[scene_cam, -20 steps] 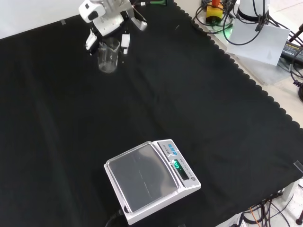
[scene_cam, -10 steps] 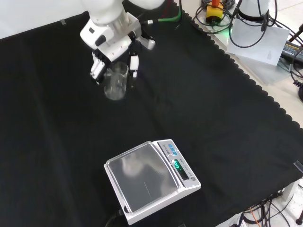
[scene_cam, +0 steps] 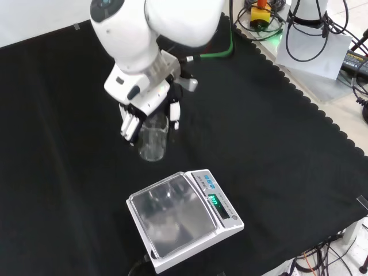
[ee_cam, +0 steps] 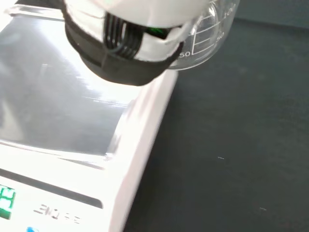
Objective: Put the beaker on the electronic balance.
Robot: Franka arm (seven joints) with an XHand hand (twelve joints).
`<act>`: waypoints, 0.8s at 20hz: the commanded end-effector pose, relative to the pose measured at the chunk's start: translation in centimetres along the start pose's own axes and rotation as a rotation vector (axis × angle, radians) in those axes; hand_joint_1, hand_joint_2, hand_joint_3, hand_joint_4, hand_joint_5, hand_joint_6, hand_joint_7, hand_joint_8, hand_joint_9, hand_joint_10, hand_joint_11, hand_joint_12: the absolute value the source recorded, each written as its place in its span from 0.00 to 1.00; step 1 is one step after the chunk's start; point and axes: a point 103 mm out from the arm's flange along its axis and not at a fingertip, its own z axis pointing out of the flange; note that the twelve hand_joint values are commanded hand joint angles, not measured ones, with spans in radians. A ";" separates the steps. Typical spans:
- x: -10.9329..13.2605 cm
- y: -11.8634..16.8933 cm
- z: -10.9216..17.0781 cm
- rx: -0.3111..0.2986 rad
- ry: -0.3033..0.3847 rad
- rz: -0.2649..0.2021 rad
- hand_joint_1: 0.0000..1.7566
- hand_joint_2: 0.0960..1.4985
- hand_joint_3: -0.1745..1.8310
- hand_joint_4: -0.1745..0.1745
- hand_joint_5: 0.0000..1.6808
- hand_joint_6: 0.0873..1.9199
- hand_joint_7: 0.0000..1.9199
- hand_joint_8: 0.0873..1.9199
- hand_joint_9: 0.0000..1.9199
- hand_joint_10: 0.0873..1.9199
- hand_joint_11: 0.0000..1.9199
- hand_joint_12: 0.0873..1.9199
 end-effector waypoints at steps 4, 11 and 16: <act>7.5 3.3 3.8 0.094 -0.016 -0.098 0.66 0.59 0.40 0.58 0.48 0.71 0.42 0.77 0.54 0.61 0.64 0.41; 8.2 4.5 5.8 0.132 -0.018 -0.113 0.67 0.59 0.40 0.58 0.48 0.71 0.42 0.77 0.55 0.61 0.64 0.41; 8.3 5.0 6.8 0.151 -0.017 -0.114 0.67 0.59 0.40 0.58 0.48 0.71 0.42 0.77 0.55 0.61 0.64 0.41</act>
